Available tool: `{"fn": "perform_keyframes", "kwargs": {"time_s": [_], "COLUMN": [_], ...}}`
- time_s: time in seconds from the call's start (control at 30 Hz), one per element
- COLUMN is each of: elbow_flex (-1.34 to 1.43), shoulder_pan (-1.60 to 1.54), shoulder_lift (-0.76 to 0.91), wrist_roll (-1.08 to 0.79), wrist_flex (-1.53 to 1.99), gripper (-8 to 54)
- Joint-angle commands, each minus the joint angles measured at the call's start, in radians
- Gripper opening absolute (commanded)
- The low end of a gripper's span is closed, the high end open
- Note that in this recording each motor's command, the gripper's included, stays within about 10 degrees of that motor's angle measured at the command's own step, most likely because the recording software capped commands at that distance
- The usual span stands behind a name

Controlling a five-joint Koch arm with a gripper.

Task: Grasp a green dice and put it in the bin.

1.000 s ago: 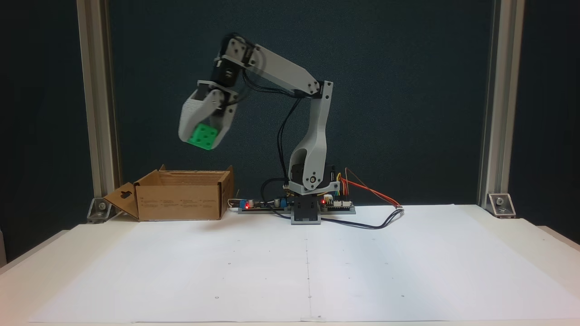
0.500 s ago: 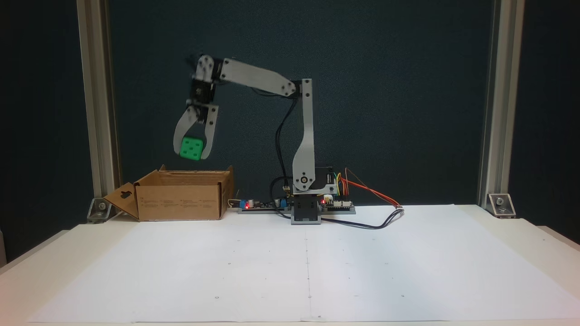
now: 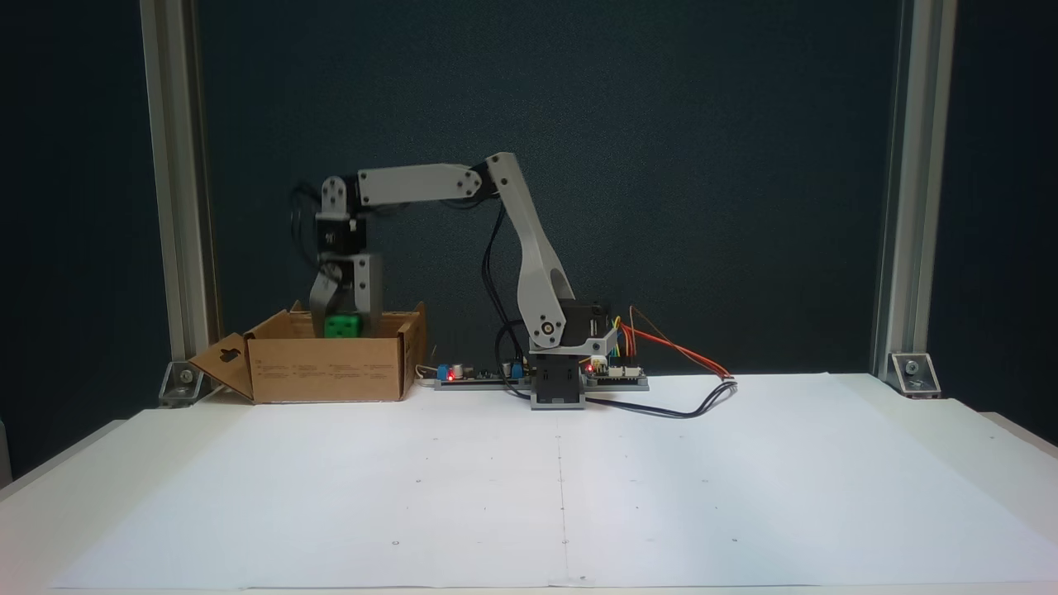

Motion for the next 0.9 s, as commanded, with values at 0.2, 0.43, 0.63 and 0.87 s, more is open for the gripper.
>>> {"fn": "perform_keyframes", "kwargs": {"time_s": [0.2, 0.43, 0.63, 0.87], "elbow_flex": [-0.058, -0.084, -0.084, -0.084], "shoulder_pan": [0.054, 0.038, -0.181, -0.659], "shoulder_lift": [0.0, 0.106, 0.393, 0.514], "wrist_roll": [-0.021, -0.014, 0.109, 0.144], "wrist_flex": [-0.149, -0.201, -0.202, -0.201], "gripper": [41.5, 43.2, 43.3, 43.5]}}
